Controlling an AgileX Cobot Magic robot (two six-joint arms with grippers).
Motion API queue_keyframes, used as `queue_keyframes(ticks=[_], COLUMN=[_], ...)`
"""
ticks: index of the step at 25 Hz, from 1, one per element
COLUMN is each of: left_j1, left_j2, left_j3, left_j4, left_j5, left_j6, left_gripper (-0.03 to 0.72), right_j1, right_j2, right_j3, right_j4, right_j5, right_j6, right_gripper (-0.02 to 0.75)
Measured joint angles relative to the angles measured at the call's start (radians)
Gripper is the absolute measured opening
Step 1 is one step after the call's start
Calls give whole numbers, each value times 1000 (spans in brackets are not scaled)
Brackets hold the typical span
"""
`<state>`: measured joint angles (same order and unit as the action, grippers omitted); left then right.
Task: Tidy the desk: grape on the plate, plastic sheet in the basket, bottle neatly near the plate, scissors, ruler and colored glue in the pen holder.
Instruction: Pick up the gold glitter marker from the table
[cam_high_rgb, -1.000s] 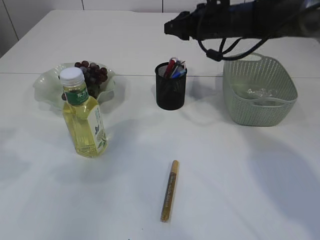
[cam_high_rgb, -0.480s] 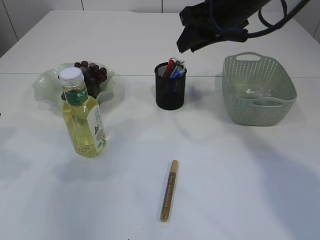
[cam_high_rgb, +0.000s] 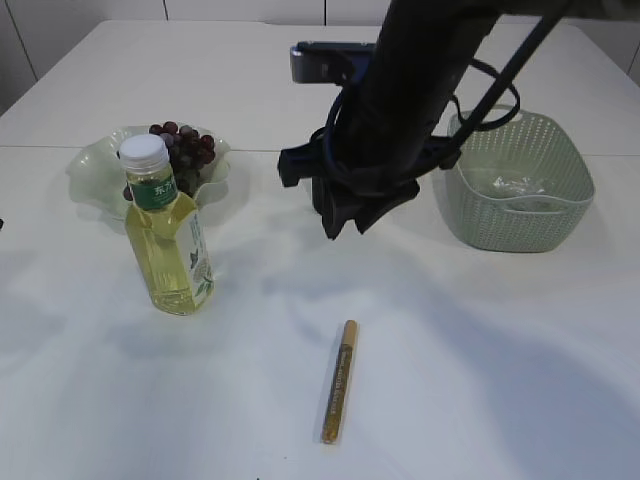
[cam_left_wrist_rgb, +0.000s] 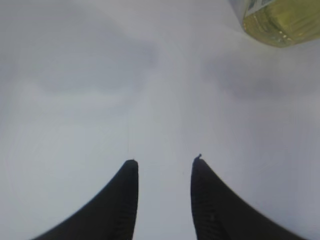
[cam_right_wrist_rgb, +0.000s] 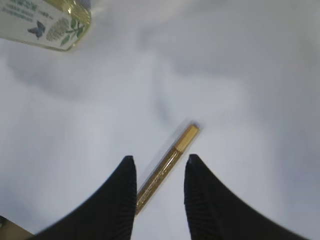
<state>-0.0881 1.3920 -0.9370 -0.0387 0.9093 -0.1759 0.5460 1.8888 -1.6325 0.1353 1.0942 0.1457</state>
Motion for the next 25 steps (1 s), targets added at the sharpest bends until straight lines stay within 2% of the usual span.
queue_keyframes(ticks=[6,10,14,25], left_j1=[0,0,0,0], left_j2=[0,0,0,0], left_j3=[0,0,0,2], left_j4=[0,0,0,-8], left_j5=[-35,-73,-104,-110], left_j6=[0,0,0,0], left_gripper=[257,256,249,242], right_j1=[26,26,32,57], right_j2=[15,75,123,235], right_j3=[88,91,91,91], right_j4=[-11,39,67,43], right_j5=[-37,-37,-37,-32], right_j6=[220,333,400,496], right_gripper=[281,349,397,407])
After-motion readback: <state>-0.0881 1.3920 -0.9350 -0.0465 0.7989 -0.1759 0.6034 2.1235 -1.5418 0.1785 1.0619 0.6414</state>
